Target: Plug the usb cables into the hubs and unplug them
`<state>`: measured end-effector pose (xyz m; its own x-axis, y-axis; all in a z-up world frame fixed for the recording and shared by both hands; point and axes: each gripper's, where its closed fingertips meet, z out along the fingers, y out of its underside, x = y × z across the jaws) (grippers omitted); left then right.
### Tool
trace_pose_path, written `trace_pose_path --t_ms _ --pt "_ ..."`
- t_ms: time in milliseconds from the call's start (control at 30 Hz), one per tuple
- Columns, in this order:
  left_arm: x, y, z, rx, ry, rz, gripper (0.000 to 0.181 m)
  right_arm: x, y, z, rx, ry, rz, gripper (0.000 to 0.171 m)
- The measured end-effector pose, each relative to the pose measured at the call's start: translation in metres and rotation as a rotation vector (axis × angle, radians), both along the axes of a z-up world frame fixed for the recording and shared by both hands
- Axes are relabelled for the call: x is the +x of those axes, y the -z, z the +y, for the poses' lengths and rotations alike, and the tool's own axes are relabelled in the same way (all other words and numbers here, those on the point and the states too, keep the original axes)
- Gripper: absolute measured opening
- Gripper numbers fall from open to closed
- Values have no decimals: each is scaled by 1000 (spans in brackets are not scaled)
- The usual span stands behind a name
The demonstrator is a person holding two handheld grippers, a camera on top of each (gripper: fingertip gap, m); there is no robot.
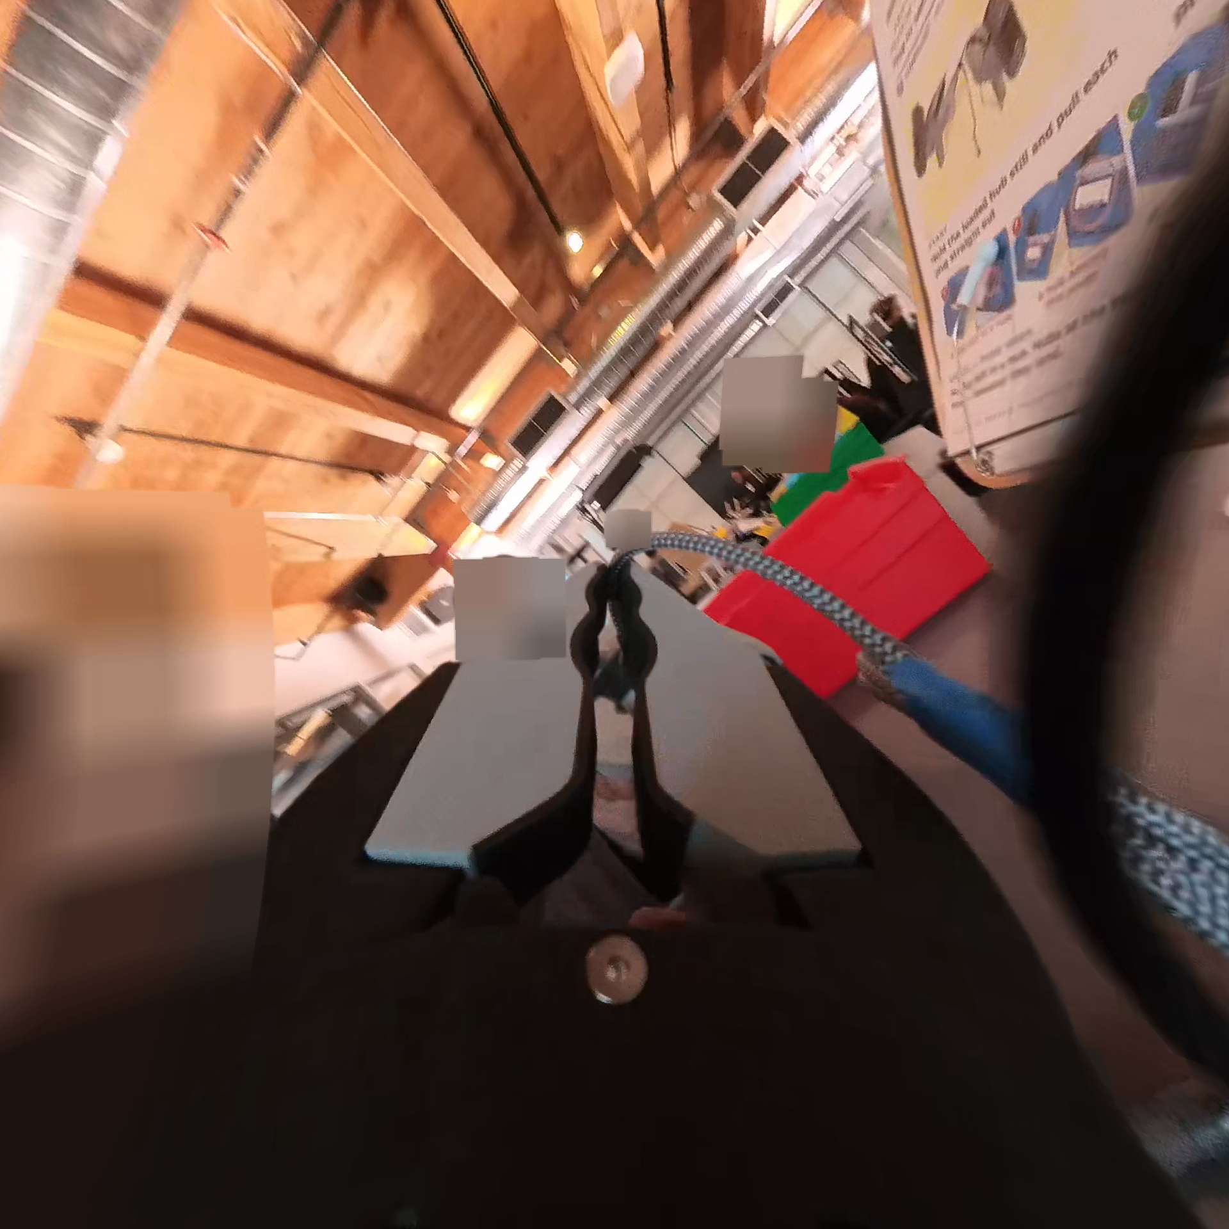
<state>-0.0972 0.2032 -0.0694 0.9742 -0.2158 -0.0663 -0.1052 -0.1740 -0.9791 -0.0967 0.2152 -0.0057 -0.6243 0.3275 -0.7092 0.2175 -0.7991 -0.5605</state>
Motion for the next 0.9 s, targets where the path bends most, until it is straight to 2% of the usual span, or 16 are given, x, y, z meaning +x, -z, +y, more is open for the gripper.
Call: trace_pose_path --t_ms 133,267,400,633,767,900 --pt "8 3 1 10 -14 145 42 9 -15 12 -185 -52 70 0" --pt "13 -1 1 63 -51 297 35 11 -20 10 -345 -139 84 0" --pt "17 -10 -1 108 -56 308 33 7 -18 9 -467 -208 68 0" --pt "10 -31 -8 216 -131 352 32 3 -11 5 -361 -154 27 0" --pt "17 -35 -10 249 -115 380 19 -2 -6 -4 -203 -86 -6 0" --pt "9 -33 -8 226 -146 359 13 -3 -7 -14 -74 -40 -11 0"
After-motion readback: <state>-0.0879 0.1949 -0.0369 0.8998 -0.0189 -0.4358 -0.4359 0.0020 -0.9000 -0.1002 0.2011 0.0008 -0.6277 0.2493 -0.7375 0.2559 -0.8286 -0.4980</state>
